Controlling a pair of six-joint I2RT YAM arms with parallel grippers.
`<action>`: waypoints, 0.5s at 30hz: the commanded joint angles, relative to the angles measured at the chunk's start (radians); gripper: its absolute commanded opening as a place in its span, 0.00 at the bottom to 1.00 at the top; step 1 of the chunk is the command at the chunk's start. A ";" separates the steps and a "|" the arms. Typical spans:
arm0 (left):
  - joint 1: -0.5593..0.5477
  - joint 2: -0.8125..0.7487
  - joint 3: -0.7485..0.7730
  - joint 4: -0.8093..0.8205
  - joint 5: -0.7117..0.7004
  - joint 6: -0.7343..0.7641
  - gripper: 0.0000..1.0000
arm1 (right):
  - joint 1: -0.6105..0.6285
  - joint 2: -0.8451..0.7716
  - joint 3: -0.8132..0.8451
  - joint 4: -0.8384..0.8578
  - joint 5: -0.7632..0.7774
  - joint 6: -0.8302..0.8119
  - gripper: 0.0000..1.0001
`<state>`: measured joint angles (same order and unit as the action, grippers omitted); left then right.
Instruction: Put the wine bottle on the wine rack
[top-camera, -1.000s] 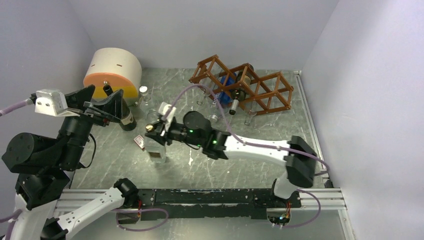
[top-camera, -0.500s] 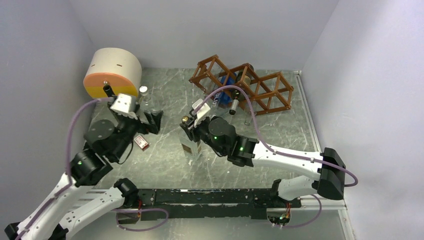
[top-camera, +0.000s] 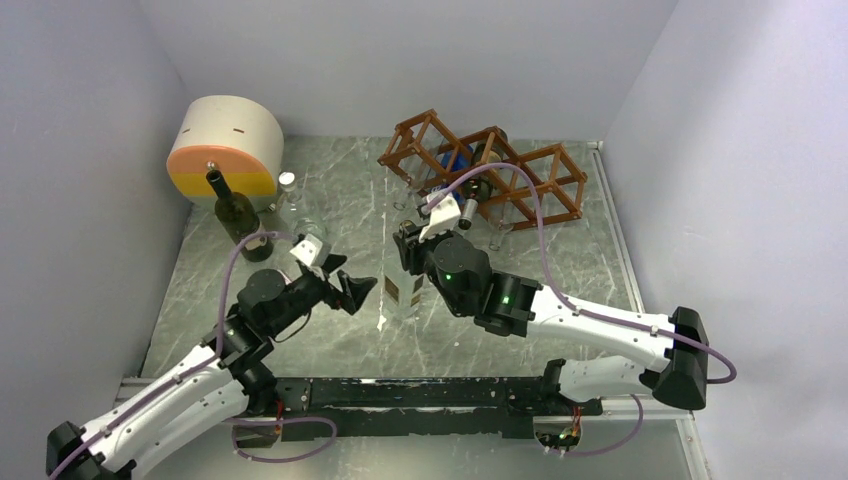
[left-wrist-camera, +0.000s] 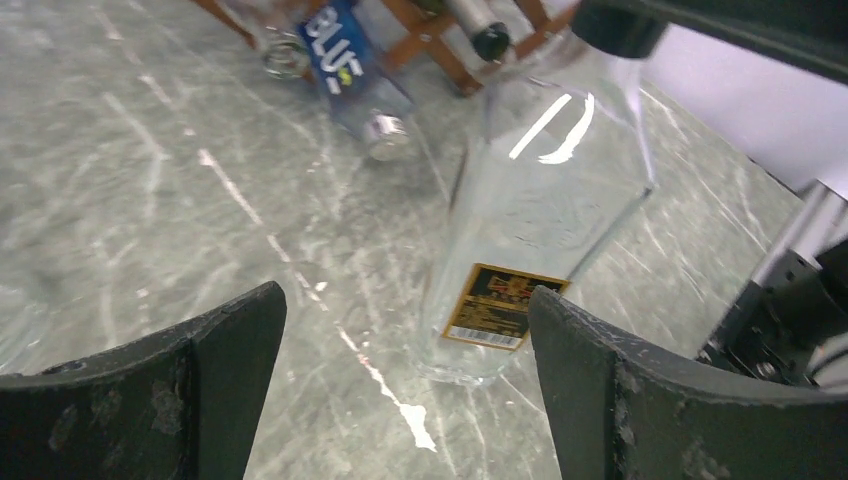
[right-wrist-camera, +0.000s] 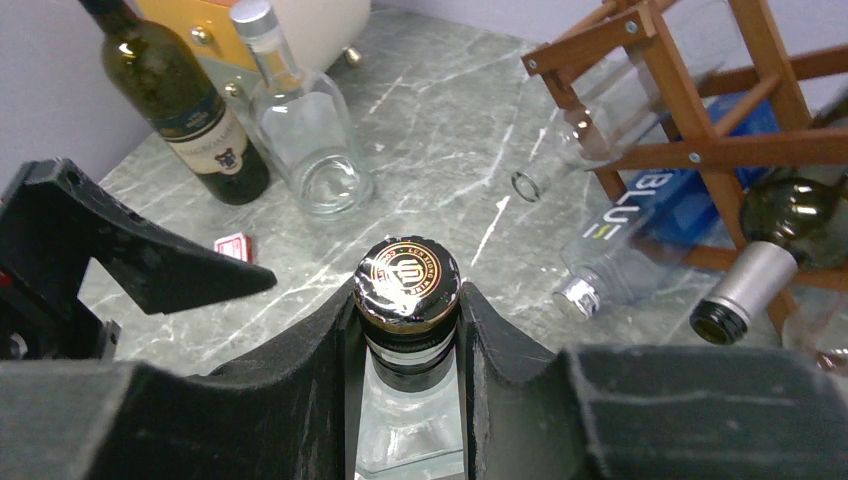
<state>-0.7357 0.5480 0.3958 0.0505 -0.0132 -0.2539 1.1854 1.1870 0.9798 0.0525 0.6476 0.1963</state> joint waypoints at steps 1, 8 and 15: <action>-0.001 0.070 -0.034 0.248 0.233 0.035 0.95 | -0.004 -0.049 0.071 0.028 0.093 0.093 0.00; -0.004 0.252 -0.008 0.304 0.283 0.163 0.95 | -0.004 -0.049 0.108 -0.025 0.107 0.141 0.00; -0.018 0.374 -0.080 0.561 0.370 0.169 0.95 | -0.006 -0.044 0.112 0.032 0.096 0.153 0.00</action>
<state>-0.7403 0.8806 0.3519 0.3904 0.2760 -0.1181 1.1839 1.1824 1.0286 -0.0734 0.7223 0.3077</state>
